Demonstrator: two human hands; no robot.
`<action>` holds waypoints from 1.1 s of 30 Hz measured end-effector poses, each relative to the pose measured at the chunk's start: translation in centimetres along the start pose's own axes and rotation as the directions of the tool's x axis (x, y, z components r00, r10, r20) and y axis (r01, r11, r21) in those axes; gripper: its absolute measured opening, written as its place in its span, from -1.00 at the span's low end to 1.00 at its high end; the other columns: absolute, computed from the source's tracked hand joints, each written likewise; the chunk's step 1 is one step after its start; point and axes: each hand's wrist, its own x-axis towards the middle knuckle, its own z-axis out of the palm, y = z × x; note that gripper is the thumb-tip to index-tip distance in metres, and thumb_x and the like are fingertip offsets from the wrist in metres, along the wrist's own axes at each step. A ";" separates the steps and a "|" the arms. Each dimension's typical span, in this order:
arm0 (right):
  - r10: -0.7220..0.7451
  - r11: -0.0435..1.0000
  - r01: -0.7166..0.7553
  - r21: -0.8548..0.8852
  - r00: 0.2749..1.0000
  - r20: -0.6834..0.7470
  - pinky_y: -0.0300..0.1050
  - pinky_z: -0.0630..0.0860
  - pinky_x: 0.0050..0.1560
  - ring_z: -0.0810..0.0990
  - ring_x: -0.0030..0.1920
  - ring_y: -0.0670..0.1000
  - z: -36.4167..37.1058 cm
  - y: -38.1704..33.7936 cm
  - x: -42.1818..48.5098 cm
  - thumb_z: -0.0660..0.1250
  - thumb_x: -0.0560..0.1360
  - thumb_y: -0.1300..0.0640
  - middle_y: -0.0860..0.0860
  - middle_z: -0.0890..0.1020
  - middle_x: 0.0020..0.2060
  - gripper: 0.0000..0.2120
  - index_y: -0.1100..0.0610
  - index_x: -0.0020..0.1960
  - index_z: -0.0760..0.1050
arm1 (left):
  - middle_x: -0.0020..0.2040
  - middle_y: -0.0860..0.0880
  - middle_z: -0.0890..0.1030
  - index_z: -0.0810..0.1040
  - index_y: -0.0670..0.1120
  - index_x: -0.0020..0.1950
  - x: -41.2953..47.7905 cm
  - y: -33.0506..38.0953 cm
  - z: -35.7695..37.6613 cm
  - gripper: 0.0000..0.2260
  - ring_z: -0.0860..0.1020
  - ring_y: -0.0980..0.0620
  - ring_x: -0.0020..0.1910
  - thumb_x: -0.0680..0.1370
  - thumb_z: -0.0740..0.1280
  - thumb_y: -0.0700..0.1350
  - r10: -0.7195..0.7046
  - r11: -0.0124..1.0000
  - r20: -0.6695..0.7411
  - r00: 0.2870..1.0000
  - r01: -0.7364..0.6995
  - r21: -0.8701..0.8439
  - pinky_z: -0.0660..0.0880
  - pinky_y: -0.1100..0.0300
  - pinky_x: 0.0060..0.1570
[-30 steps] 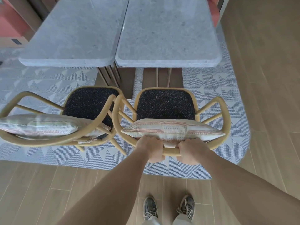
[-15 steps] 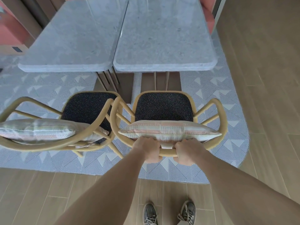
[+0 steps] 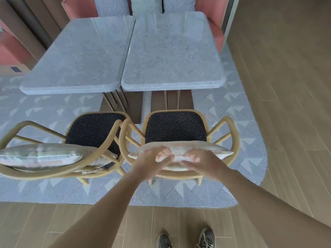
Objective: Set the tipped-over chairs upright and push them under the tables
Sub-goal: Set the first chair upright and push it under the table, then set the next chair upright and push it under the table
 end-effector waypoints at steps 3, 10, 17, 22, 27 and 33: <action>-0.023 0.901 0.192 0.390 0.918 -0.397 -0.37 0.43 0.27 0.59 0.10 -0.38 -6.6 -4.0 -3.3 0.33 0.62 -0.23 -0.14 0.67 0.22 -0.64 -0.10 0.34 0.58 | 0.30 0.01 0.63 0.52 0.23 0.34 -2.3 4.4 -6.2 -0.49 0.61 0.03 0.28 0.54 0.12 0.45 -0.025 0.833 -0.413 0.911 -0.210 -0.512 0.50 -0.19 0.39; -0.226 0.740 0.663 0.110 0.400 -0.888 0.03 0.41 0.51 0.47 0.52 0.06 -21.4 -11.4 -21.4 0.23 0.63 -0.33 0.03 0.50 0.51 -0.39 0.02 0.53 0.37 | 0.44 0.00 0.50 0.39 0.21 0.48 -3.4 24.1 -14.4 -0.25 0.48 -0.02 0.38 0.42 0.21 0.60 0.424 0.358 -0.615 0.665 -0.746 -0.561 0.41 0.09 0.36; -0.091 0.923 0.385 -0.012 0.187 -0.978 0.16 0.41 0.52 0.48 0.52 0.02 -24.0 -7.2 -42.1 0.26 0.61 -0.32 -0.05 0.47 0.54 -0.33 0.04 0.58 0.35 | 0.61 0.05 0.40 0.38 0.24 0.53 -3.9 42.5 -6.2 -0.28 0.37 -0.11 0.59 0.48 0.16 0.58 0.780 0.176 -0.408 0.475 -0.792 -0.585 0.31 -0.06 0.51; -0.031 0.944 0.328 -0.035 -0.017 -0.999 0.19 0.43 0.50 0.52 0.48 0.03 -23.6 -2.1 -54.5 0.27 0.61 -0.17 -0.07 0.50 0.49 -0.46 0.01 0.53 0.38 | 0.64 -0.06 0.37 0.36 0.20 0.57 -7.4 53.8 1.7 -0.30 0.36 -0.12 0.61 0.53 0.18 0.54 0.897 0.105 -0.279 0.342 -0.780 -0.616 0.30 -0.12 0.52; -0.007 0.956 0.288 -0.051 -0.150 -0.989 0.13 0.44 0.49 0.53 0.48 0.04 -23.1 3.9 -66.1 0.28 0.61 -0.21 -0.06 0.50 0.50 -0.45 -0.01 0.53 0.38 | 0.62 -0.07 0.39 0.37 0.19 0.55 -10.9 63.7 11.3 -0.32 0.37 -0.15 0.60 0.54 0.23 0.52 0.946 0.032 -0.227 0.233 -0.762 -0.647 0.33 -0.13 0.53; 0.042 0.980 0.199 -0.008 -0.249 -0.968 0.05 0.50 0.44 0.56 0.44 0.04 -22.2 11.3 -78.6 0.25 0.62 -0.12 -0.02 0.52 0.47 -0.47 0.08 0.52 0.39 | 0.60 -0.05 0.42 0.40 0.18 0.52 -14.4 73.2 23.0 -0.34 0.40 -0.16 0.58 0.53 0.24 0.51 0.971 0.006 -0.162 0.177 -0.695 -0.719 0.34 -0.18 0.53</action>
